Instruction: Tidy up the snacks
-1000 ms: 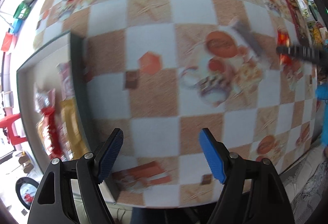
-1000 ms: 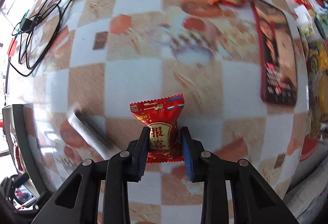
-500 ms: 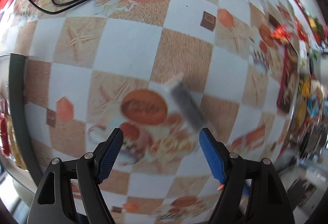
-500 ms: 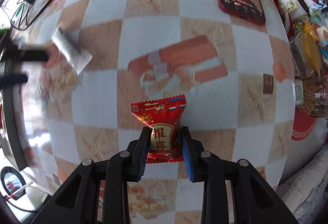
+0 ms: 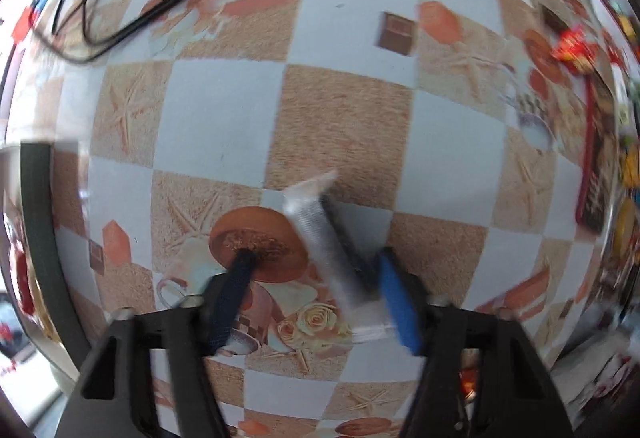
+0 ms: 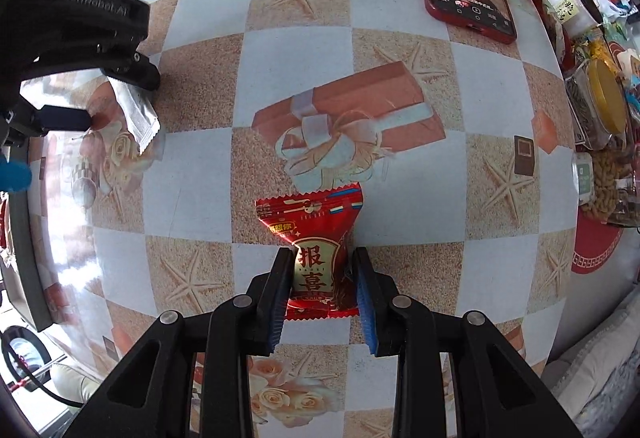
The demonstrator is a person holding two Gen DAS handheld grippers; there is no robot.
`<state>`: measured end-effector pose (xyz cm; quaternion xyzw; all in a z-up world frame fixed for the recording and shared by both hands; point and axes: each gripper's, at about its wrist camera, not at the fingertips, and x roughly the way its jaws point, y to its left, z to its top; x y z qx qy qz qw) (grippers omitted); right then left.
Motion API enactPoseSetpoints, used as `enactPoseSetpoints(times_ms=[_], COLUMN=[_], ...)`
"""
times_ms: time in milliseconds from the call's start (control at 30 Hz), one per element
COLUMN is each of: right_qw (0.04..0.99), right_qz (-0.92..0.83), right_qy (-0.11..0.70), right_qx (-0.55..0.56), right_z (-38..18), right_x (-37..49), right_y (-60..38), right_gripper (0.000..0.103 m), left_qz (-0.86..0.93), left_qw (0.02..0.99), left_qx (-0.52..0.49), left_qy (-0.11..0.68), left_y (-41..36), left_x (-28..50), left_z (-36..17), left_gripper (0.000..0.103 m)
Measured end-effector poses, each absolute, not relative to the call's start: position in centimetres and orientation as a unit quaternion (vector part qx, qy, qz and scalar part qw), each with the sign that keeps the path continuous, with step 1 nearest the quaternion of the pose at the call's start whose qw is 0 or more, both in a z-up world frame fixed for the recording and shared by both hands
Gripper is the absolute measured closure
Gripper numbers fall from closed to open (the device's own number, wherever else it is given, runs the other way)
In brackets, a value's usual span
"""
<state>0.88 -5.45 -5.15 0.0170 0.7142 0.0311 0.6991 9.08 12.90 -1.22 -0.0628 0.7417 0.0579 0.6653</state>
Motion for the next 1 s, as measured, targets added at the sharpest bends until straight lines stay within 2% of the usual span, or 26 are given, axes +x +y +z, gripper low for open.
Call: enactPoseSetpoints(times_ms=[33,67,400,500,567,600,633,667,700,767,1000], right_qw=[0.699,0.699,0.689,0.684,0.677,0.674,0.673,0.677,0.682,0.68,0.666], right_qz=[0.032,0.033,0.056,0.07,0.082,0.083,0.082,0.078,0.076,0.078,0.059], right_qy=[0.714,0.714,0.723,0.726,0.731,0.734,0.735,0.731,0.726,0.726,0.741], right_qx=[0.016,0.014,-0.006,-0.02,0.0,0.011,0.026,0.036,0.043,0.056,0.06], right_z=[-5.2,-5.2,-4.8,-4.9,-4.9,-5.0,-4.9,-4.7,-4.4,-4.1,-5.0], right_x=[0.9,0.9,-1.0,-2.2,-2.7,-2.8,-2.9,-3.1,-3.1,-3.3,-4.6], right_y=[-5.5,-5.5,-4.9,-4.6,-4.9,-5.1,-5.5,-5.9,-6.3,-7.0,-9.0], right_gripper=[0.071,0.071,0.071,0.071,0.069,0.051,0.022,0.012,0.009,0.008,0.008], left_qz=[0.047,0.037,-0.018,-0.026,-0.008,0.003,0.01,0.013,0.015,0.02,0.023], left_qw=[0.667,0.666,0.655,0.643,0.642,0.647,0.653,0.656,0.657,0.659,0.629], left_qx=[-0.048,-0.034,0.03,0.033,0.038,0.039,0.035,0.03,0.024,0.022,0.058], left_qy=[0.742,0.744,0.755,0.765,0.766,0.761,0.756,0.754,0.753,0.752,0.775], left_y=[12.4,11.3,11.2,11.9,12.5,12.8,13.1,13.3,14.1,14.4,16.8], left_x=[9.0,9.0,-2.2,-4.8,-5.6,-5.8,-5.8,-5.7,-5.6,-5.3,-7.4], left_z=[-1.0,-1.1,-0.8,-0.9,-0.6,-0.1,0.4,0.8,1.2,1.7,1.1], left_gripper=[0.07,0.081,0.083,0.069,0.042,0.037,0.031,0.029,0.028,0.024,0.024])
